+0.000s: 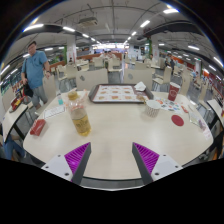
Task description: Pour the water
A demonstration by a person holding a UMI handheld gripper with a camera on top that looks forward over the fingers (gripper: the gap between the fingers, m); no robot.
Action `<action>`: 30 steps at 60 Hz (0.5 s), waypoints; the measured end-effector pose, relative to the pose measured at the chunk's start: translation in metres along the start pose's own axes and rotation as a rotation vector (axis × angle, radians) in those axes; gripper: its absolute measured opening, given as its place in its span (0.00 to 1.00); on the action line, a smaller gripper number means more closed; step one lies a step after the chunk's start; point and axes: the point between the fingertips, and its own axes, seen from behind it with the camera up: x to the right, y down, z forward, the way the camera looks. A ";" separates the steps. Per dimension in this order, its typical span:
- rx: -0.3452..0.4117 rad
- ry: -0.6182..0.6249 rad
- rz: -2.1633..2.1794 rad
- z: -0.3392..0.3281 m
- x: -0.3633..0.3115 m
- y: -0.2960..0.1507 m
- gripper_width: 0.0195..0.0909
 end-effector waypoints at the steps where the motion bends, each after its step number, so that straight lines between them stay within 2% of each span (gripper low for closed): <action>1: 0.009 -0.013 -0.001 0.004 -0.010 -0.002 0.90; 10: 0.084 -0.083 -0.016 0.050 -0.084 -0.028 0.89; 23: 0.156 -0.056 0.019 0.119 -0.115 -0.055 0.83; 26: 0.171 -0.047 0.022 0.130 -0.118 -0.058 0.77; 30: 0.198 -0.037 0.020 0.140 -0.119 -0.064 0.62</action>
